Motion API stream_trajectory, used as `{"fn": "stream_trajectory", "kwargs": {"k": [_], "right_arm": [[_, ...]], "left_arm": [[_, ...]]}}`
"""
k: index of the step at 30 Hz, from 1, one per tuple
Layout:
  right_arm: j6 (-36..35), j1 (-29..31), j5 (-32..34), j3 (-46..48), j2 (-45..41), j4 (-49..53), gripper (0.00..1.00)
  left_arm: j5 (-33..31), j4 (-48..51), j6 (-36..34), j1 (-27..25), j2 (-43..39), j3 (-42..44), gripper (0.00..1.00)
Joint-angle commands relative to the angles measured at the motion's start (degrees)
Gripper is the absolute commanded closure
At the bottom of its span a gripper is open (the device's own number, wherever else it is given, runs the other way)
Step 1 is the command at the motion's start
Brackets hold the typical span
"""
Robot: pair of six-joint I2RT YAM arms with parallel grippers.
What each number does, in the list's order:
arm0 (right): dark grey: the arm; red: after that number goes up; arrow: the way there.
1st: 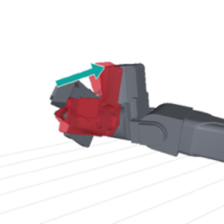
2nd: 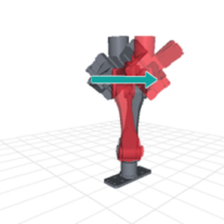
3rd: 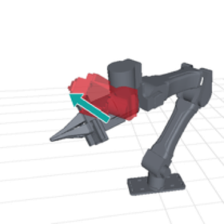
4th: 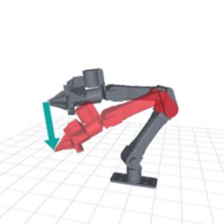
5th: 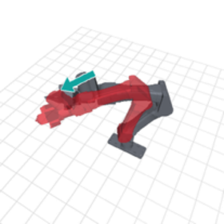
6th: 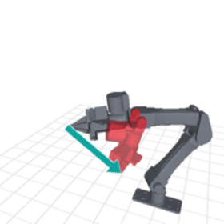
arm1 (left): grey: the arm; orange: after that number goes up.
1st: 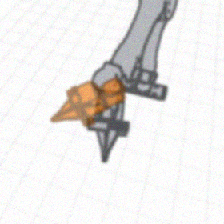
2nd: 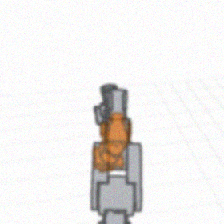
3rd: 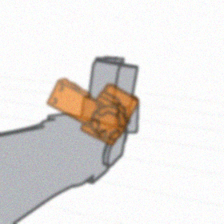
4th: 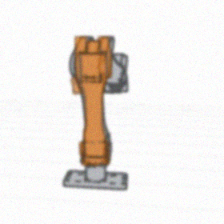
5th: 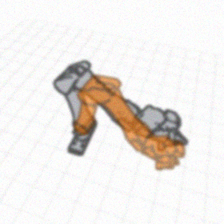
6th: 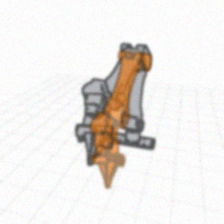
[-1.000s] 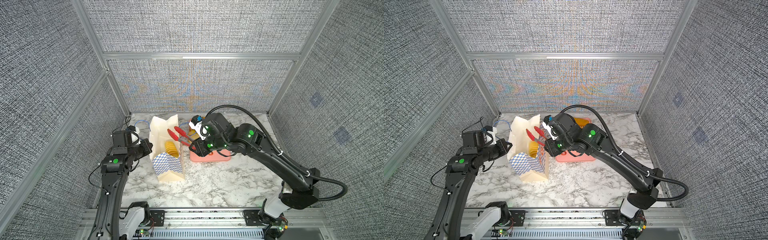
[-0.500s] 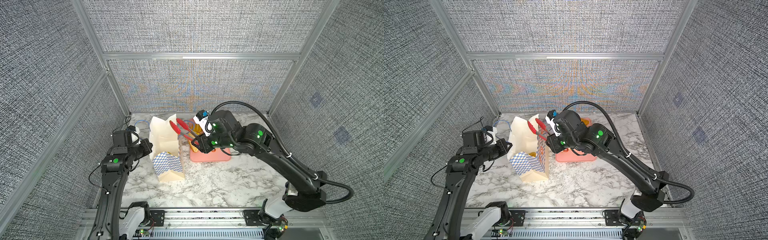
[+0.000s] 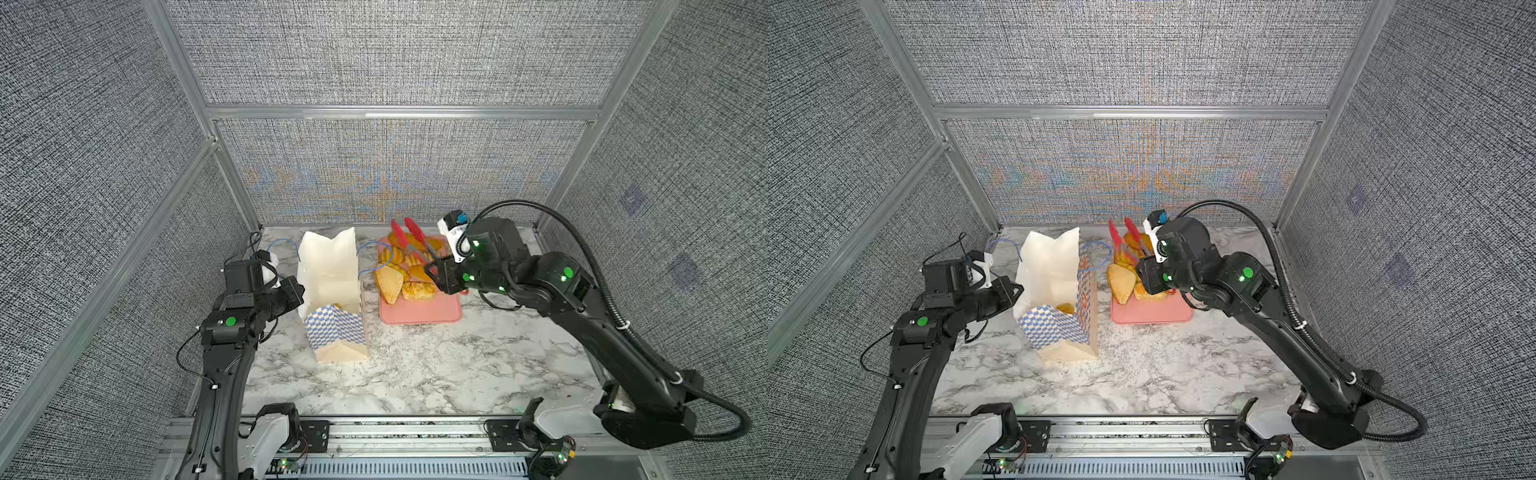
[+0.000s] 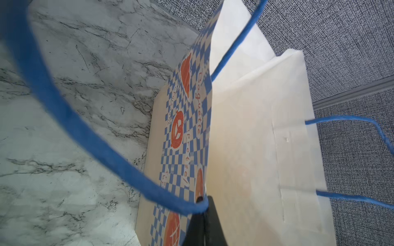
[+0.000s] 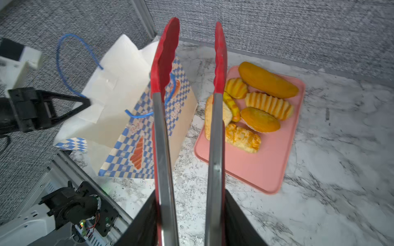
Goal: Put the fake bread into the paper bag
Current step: 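Withdraw the empty tongs from the bag back over the tray with the right gripper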
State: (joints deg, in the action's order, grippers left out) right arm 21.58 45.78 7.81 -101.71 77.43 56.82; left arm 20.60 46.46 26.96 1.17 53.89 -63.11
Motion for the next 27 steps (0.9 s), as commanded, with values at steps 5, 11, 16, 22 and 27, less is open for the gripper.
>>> {"fn": "stream_trajectory", "kwargs": {"k": [5, 11, 16, 22, 27], "right_arm": [[3.5, -9.6, -4.3, 12.4, -7.3, -2.4, 0.54], [4.7, -14.8, -7.5, 20.5, -10.7, -4.2, 0.54], [5.7, -17.7, -10.0, 25.3, -10.9, -6.4, 0.54], [7.2, -20.7, -13.9, 30.5, -9.8, -10.7, 0.54], [9.7, -23.5, -17.7, 34.8, -7.9, -15.3, 0.54]], "left_arm": [[-2.1, 0.1, -1.1, 0.1, -0.2, -0.8, 0.99], [-2.1, -0.1, -1.1, 0.1, 0.3, -0.6, 0.95], [-2.1, 0.0, -1.2, 0.0, 0.3, -0.9, 0.85], [-2.0, -0.1, -1.1, 0.0, 0.2, -0.4, 0.75], [-1.9, -0.3, -1.0, 0.0, 0.3, 0.0, 0.7]]}}
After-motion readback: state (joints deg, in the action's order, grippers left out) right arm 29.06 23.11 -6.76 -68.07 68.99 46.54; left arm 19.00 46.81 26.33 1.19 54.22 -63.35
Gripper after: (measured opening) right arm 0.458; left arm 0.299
